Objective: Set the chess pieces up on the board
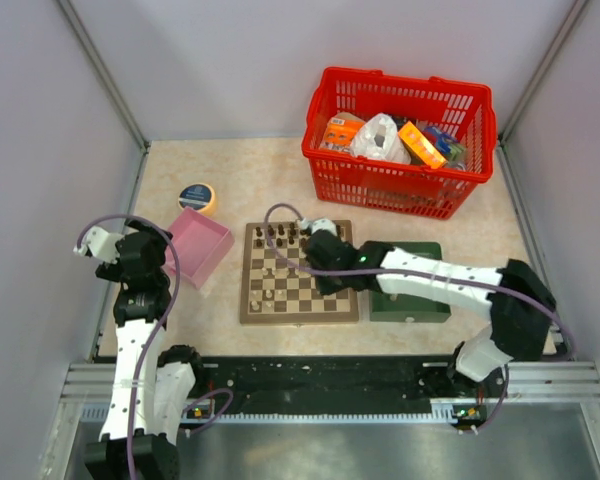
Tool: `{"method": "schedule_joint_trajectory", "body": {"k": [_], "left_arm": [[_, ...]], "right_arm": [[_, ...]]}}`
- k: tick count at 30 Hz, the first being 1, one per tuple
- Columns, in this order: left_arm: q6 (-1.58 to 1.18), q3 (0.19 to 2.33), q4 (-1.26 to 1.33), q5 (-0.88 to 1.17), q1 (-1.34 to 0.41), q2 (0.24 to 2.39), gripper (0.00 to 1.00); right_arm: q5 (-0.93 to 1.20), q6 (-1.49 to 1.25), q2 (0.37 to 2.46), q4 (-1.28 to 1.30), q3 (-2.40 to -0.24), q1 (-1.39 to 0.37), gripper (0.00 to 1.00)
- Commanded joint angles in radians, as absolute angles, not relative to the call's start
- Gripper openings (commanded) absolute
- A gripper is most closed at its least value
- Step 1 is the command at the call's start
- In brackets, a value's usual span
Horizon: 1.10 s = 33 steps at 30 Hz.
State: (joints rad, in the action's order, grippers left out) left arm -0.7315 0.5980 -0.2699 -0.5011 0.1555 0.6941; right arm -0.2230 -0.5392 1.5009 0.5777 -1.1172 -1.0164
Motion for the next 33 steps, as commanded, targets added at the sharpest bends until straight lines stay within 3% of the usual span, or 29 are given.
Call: {"method": "schedule_joint_trajectory", "body": {"k": [1, 12, 33], "left_arm": [[-0.732, 0.594, -0.239, -0.502, 0.161, 0.678, 0.99], [-0.73, 0.595, -0.238, -0.506, 0.161, 0.681, 0.99], [-0.729, 0.592, -0.236, -0.508, 0.161, 0.687, 0.99]], "right_arm": [[-0.259, -0.551, 1.63, 0.499, -1.25, -1.129, 0.18], [-0.275, -0.529, 1.821, 0.472, -1.387, -1.219, 0.18], [-0.245, -0.518, 1.896, 0.471, -1.431, -1.233, 0.18]]}}
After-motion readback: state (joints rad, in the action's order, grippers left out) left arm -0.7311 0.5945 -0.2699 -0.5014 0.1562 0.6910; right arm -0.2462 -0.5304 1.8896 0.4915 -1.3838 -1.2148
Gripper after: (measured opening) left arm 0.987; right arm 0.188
